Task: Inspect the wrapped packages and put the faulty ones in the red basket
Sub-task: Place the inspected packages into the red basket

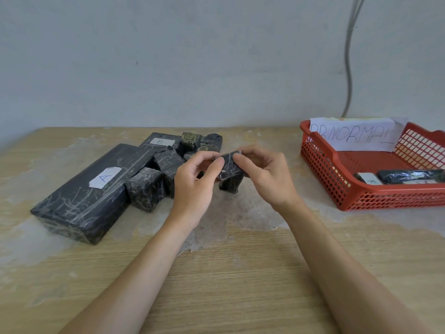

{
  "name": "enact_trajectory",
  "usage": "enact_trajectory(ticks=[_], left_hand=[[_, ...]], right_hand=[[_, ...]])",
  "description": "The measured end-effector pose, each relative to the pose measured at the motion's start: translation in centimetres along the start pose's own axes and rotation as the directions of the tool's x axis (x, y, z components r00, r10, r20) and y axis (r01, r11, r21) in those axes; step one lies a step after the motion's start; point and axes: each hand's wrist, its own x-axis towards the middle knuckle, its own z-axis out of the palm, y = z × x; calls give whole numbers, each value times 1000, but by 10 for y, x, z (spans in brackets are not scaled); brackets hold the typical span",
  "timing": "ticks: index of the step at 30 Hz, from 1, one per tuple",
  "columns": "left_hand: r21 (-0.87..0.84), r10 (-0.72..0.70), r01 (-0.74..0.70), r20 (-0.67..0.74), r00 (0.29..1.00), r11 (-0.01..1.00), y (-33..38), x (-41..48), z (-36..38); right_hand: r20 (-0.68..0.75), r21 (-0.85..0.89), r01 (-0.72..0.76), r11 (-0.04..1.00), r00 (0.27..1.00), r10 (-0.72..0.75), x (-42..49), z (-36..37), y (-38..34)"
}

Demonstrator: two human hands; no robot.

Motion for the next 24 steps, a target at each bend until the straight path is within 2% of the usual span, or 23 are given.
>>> enact_trajectory(ticks=[3,6,15,17,21,24], left_hand=[[17,9,-8,-40,999,1000,-2,1,-1],[6,-8,8,-21,1000,1000,-2,0,-1],[21,-21,20,33,999,1000,-2,-1,0],[15,-35,35,23,999,999,-2,-1,0],[-22,-57,57,0,998,998,-4,1,-3],[-70,-74,75,10,997,995,0,1,-3]], right_hand=[[55,-42,0,999,998,3,-1,-2,-2],[94,-79,6,997,996,2,-2,-4,-2],[12,42,-26,999,1000,26,1,-5,-2],[27,26,-10,1000,1000,9,1,-5,-1],[165,-53,-13,999,986,22,-1,-11,-2],[135,-185,76,980,989,-51,0,-14,-3]])
